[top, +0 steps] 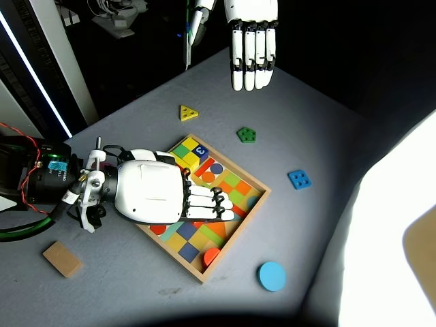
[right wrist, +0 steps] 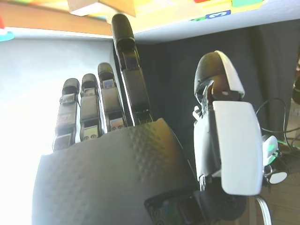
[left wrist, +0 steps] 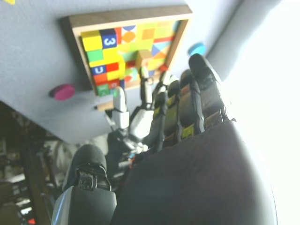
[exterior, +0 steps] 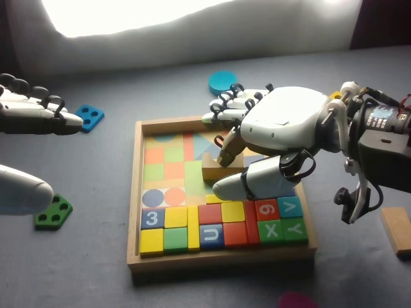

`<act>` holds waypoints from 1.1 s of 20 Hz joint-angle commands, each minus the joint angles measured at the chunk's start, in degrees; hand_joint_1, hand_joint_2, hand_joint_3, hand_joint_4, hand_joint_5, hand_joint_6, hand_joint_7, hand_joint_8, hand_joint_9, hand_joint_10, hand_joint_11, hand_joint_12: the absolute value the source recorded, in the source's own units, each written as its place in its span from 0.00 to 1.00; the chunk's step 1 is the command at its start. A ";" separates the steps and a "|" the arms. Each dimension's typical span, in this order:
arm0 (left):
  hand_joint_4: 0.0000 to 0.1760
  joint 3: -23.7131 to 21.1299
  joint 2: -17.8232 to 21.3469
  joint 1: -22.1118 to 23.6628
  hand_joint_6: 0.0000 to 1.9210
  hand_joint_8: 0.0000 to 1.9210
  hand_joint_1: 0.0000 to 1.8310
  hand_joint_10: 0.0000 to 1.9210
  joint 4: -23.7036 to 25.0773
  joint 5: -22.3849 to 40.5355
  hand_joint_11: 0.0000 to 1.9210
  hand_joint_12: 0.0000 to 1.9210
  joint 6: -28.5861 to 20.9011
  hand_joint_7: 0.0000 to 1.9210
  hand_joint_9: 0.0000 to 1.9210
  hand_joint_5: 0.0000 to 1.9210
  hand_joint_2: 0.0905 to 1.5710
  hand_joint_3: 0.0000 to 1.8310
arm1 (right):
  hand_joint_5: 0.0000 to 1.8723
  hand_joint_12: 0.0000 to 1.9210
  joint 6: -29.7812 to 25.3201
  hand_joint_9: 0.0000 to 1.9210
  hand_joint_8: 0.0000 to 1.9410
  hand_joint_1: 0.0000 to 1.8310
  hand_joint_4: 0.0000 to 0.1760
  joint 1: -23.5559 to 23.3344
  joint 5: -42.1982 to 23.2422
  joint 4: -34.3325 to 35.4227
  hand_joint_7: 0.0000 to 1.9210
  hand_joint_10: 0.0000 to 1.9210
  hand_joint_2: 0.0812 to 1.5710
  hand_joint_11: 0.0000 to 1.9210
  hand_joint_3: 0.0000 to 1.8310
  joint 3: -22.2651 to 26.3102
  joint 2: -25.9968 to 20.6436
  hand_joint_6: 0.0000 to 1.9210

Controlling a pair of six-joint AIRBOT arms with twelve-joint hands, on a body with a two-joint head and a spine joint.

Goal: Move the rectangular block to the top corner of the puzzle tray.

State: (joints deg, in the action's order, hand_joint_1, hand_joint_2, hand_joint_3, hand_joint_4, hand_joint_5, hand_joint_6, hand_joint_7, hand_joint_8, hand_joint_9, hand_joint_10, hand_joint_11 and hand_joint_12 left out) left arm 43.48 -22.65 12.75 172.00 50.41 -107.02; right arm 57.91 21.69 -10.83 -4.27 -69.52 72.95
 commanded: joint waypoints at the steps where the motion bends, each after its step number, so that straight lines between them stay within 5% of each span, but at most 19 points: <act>1: 0.06 -0.38 -0.02 1.01 0.00 0.00 0.00 0.00 0.57 -4.70 0.00 0.23 -0.20 0.04 0.03 0.03 0.76 0.00 | 0.40 0.00 0.02 0.00 0.00 0.00 0.00 -0.77 -6.80 0.27 0.06 0.00 0.73 0.00 0.00 -0.22 -0.27 0.02; 22: 0.09 -0.52 -0.09 1.38 0.00 0.00 0.00 0.00 0.57 -4.71 0.00 0.28 -0.20 0.04 0.04 0.04 0.77 0.00 | 0.40 0.00 -1.18 0.00 0.00 0.00 0.00 -0.56 -1.08 1.80 0.06 0.00 0.73 0.00 0.00 -0.75 -1.03 0.02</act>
State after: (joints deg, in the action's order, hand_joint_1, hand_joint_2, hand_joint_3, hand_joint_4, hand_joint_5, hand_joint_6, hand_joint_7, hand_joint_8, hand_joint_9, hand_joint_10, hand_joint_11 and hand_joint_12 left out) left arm 42.96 -22.65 13.34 172.03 50.43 -107.02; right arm 56.75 21.65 -8.43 -2.52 -70.17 72.34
